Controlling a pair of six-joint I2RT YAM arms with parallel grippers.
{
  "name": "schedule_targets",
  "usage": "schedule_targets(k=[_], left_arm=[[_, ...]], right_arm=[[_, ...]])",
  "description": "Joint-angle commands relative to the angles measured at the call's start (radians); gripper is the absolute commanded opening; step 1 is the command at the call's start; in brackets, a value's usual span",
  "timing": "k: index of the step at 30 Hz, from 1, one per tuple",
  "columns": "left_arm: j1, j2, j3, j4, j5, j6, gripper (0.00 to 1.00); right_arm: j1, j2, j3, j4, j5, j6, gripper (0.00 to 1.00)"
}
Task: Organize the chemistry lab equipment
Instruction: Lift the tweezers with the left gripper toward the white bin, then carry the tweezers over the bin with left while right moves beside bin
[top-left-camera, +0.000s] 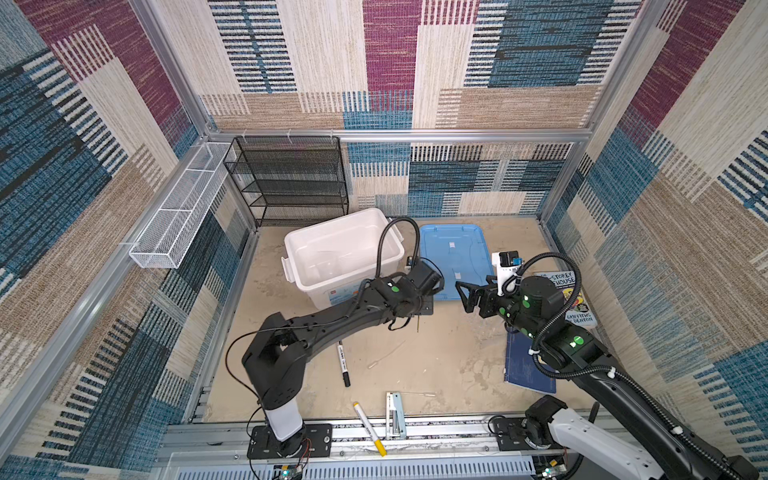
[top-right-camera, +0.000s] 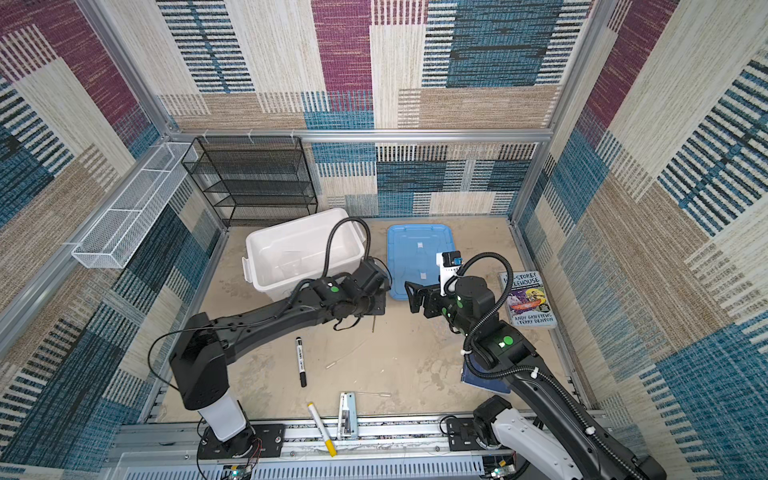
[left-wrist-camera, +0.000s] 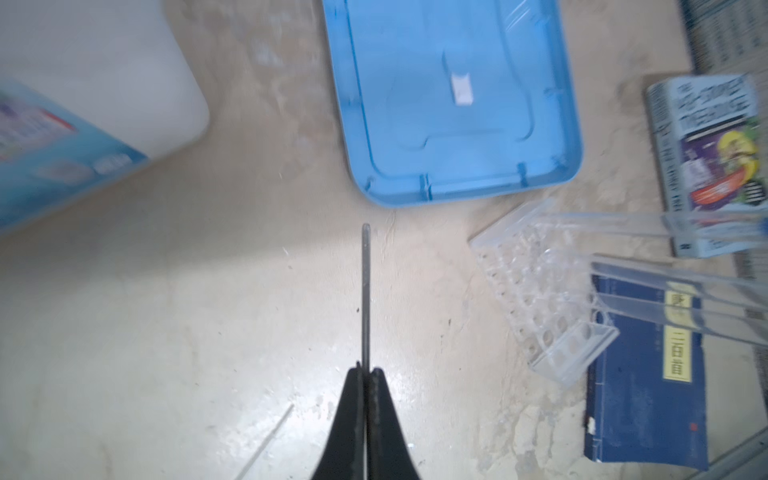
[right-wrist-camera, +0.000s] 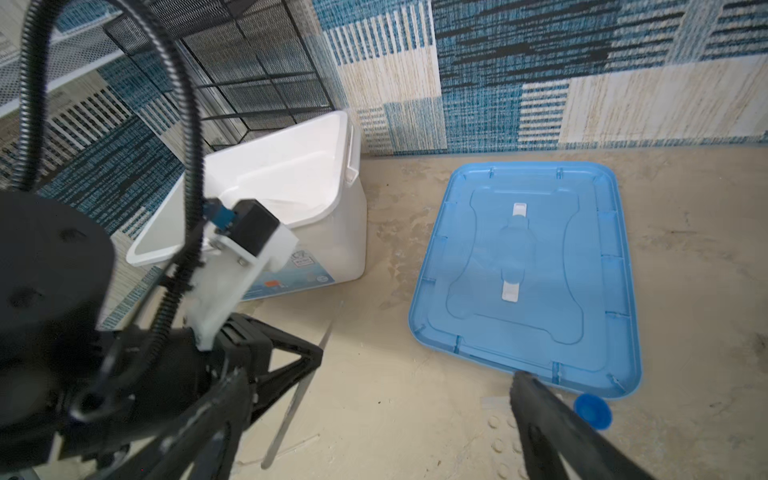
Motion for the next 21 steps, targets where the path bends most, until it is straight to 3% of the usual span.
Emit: schedule_targets(k=[1, 7, 12, 18, 21], left_arm=[[0.062, -0.075, 0.046, -0.013, 0.048, 0.166, 0.0], [0.244, -0.086, 0.248, -0.219, 0.097, 0.374, 0.0], [0.374, -0.018, 0.328, -0.211, 0.123, 0.557, 0.0], [0.509, 0.143, 0.413, -0.172, 0.196, 0.534, 0.0], [0.523, 0.24, 0.496, -0.204, 0.152, 0.529, 0.0]], right_arm=[[0.001, 0.052, 0.052, 0.099, -0.007, -0.027, 0.99], [0.001, 0.266, 0.243, 0.135, -0.124, -0.095, 1.0], [0.001, 0.461, 0.396, 0.181, -0.207, -0.156, 1.0], [-0.014, 0.766, 0.662, 0.109, -0.182, -0.155, 0.98], [-0.032, 0.898, 0.787, 0.068, -0.235, -0.141, 0.96]])
